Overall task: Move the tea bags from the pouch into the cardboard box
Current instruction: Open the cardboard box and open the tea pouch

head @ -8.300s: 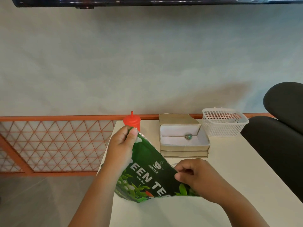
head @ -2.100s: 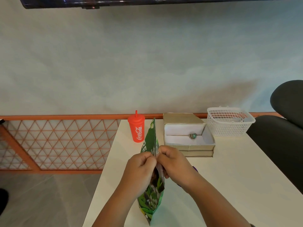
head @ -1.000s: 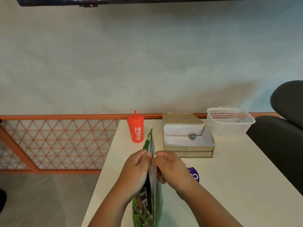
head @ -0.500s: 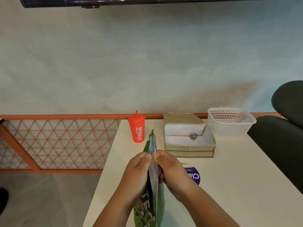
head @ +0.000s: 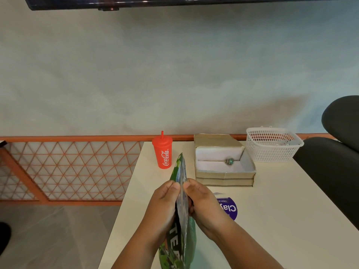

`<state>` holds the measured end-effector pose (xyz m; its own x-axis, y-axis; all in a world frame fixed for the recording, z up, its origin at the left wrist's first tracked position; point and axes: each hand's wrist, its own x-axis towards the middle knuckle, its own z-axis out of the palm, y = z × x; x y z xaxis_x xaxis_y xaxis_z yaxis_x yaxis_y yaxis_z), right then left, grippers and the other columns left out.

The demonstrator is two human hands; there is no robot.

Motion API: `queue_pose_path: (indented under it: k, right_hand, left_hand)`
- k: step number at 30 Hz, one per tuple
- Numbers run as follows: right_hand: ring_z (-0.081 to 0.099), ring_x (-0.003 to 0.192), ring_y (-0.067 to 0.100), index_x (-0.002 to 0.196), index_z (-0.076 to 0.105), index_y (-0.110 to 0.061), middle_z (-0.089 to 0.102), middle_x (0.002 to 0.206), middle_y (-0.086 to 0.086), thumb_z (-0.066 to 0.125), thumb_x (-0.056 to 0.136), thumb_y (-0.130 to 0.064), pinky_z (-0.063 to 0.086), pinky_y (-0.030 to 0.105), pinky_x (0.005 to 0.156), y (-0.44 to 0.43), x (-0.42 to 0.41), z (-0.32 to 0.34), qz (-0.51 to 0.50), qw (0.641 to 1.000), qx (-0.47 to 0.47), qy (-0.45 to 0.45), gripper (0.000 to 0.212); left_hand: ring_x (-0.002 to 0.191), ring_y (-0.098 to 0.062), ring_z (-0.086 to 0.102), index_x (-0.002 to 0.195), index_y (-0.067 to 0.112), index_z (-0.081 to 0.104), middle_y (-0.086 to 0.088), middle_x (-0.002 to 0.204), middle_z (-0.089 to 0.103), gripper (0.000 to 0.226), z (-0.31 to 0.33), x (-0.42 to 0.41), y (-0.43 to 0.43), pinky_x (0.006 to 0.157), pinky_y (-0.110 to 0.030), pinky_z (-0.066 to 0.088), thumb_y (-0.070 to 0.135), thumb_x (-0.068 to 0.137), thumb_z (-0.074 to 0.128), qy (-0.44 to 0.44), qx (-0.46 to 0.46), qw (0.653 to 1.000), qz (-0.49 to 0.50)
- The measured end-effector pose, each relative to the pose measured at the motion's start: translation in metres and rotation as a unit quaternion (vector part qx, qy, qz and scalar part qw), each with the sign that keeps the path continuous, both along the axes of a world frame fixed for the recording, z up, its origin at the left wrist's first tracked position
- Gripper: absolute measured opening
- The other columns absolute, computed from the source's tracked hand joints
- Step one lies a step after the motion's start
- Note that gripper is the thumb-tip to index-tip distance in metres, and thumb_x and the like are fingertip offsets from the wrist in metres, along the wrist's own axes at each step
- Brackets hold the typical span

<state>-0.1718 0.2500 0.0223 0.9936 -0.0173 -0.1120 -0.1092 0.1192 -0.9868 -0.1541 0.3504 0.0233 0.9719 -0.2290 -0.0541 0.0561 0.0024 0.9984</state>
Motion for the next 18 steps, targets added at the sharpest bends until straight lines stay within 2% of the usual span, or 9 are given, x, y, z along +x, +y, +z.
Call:
queue_pose_path:
  k: [2, 5, 9, 12, 15, 17, 18]
  right_hand:
    - [0.051, 0.065, 0.015, 0.087, 0.058, -0.011, 0.053, 0.07, 0.006, 0.034, 0.1, -0.028, 0.045, 0.023, 0.062, -0.001, 0.0, 0.002, 0.001, 1.0, -0.019, 0.008, 0.032]
    - [0.047, 0.05, 0.008, 0.074, 0.051, -0.016, 0.049, 0.061, 0.001, 0.037, 0.098, -0.023, 0.042, 0.018, 0.05, -0.005, 0.0, 0.011, 0.014, 0.994, -0.111, 0.016, 0.029]
    - [0.05, 0.053, 0.011, 0.07, 0.051, -0.015, 0.051, 0.061, 0.001, 0.042, 0.094, -0.021, 0.043, 0.018, 0.048, -0.008, -0.005, 0.018, 0.054, 0.981, -0.187, -0.002, 0.027]
    - [0.047, 0.049, 0.011, 0.068, 0.052, -0.013, 0.049, 0.061, 0.007, 0.039, 0.095, -0.016, 0.04, 0.018, 0.045, -0.005, -0.008, 0.014, 0.054, 0.989, -0.138, -0.009, 0.03]
    - [0.044, 0.045, 0.008, 0.069, 0.053, -0.011, 0.046, 0.058, 0.005, 0.037, 0.096, -0.014, 0.038, 0.018, 0.046, -0.005, -0.01, 0.008, 0.047, 0.996, -0.07, -0.006, 0.031]
    - [0.049, 0.054, 0.014, 0.075, 0.055, -0.004, 0.049, 0.064, 0.011, 0.04, 0.095, -0.021, 0.042, 0.023, 0.055, -0.004, -0.01, 0.004, 0.051, 0.998, -0.036, -0.004, 0.031]
    - [0.051, 0.064, 0.023, 0.083, 0.057, 0.001, 0.051, 0.072, 0.017, 0.042, 0.092, -0.027, 0.043, 0.03, 0.062, -0.003, -0.01, 0.003, 0.053, 0.998, -0.023, -0.006, 0.033]
  left_hand:
    - [0.06, -0.021, 0.05, 0.078, -0.003, 0.053, -0.009, 0.06, 0.052, 0.031, 0.0, -0.001, -0.001, 0.059, -0.033, 0.042, 0.015, 0.098, 0.037, -0.001, -0.003, 1.0, 0.002]
    - [0.052, -0.021, 0.05, 0.069, 0.003, 0.05, -0.009, 0.053, 0.05, 0.034, 0.003, -0.003, -0.002, 0.051, -0.03, 0.042, 0.012, 0.098, 0.035, 0.0, -0.021, 1.0, 0.002]
    - [0.051, -0.019, 0.054, 0.073, 0.001, 0.052, -0.011, 0.056, 0.053, 0.032, 0.005, -0.001, 0.002, 0.051, -0.028, 0.044, 0.013, 0.099, 0.035, -0.004, -0.026, 1.0, 0.001]
    - [0.046, -0.025, 0.05, 0.075, -0.001, 0.048, -0.017, 0.053, 0.049, 0.033, 0.005, 0.0, 0.002, 0.048, -0.031, 0.043, 0.016, 0.099, 0.034, 0.003, -0.042, 0.999, -0.01]
    - [0.05, -0.029, 0.049, 0.077, 0.001, 0.049, -0.02, 0.055, 0.047, 0.033, 0.0, 0.001, 0.002, 0.052, -0.037, 0.043, 0.02, 0.1, 0.034, 0.001, -0.035, 0.999, -0.013]
    - [0.057, -0.029, 0.05, 0.074, 0.009, 0.053, -0.016, 0.059, 0.049, 0.034, -0.004, 0.003, 0.003, 0.06, -0.042, 0.042, 0.024, 0.099, 0.036, -0.009, -0.009, 1.0, -0.009]
    - [0.058, -0.029, 0.05, 0.071, 0.012, 0.054, -0.014, 0.06, 0.05, 0.035, -0.004, 0.003, 0.004, 0.063, -0.043, 0.042, 0.025, 0.099, 0.037, -0.01, 0.0, 1.0, -0.006]
